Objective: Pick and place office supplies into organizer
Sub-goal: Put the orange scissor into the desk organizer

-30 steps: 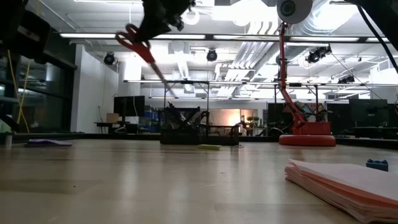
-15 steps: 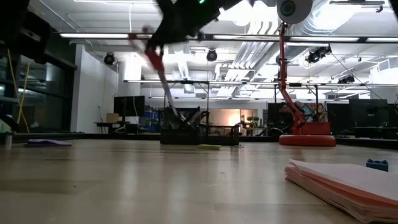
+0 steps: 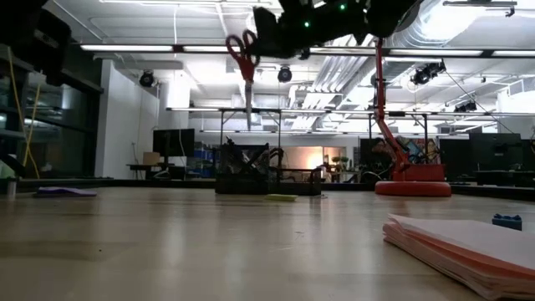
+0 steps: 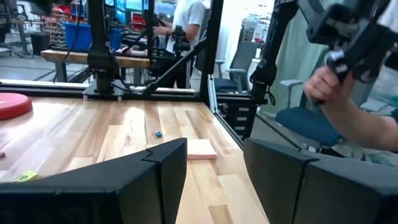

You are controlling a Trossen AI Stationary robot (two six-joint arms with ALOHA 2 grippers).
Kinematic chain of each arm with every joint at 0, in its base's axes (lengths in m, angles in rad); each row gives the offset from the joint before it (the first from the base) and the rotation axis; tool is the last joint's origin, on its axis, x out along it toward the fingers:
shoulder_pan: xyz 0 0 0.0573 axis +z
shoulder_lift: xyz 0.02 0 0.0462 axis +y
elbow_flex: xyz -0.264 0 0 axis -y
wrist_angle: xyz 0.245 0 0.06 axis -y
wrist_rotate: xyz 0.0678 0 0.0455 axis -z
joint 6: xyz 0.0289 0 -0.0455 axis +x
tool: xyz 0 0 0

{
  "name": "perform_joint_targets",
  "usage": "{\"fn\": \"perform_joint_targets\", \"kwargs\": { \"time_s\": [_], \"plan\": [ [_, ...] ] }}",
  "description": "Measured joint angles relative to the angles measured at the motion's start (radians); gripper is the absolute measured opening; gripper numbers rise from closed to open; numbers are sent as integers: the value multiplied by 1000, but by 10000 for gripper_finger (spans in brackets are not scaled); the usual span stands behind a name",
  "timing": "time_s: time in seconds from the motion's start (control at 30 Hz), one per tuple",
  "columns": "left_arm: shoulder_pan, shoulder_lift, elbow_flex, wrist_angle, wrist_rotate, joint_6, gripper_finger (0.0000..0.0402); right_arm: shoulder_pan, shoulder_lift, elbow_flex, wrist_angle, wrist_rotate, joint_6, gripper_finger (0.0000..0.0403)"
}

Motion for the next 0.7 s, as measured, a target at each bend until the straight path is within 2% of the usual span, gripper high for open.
{"fn": "perform_joint_targets", "kwargs": {
  "time_s": [0.13, 0.4, 0.7],
  "plan": [
    [0, 0, 0, -2, -2, 25, 150, -42, 0, 3, 97, -40, -46, 0],
    [1, 0, 0, -1, -26, 70, 150, -146, 29, 3, 86, -130, 13, 0],
    [1, 0, 0, 0, -49, 101, 150, -208, 116, 3, 108, -197, 66, 0]
  ]
}}
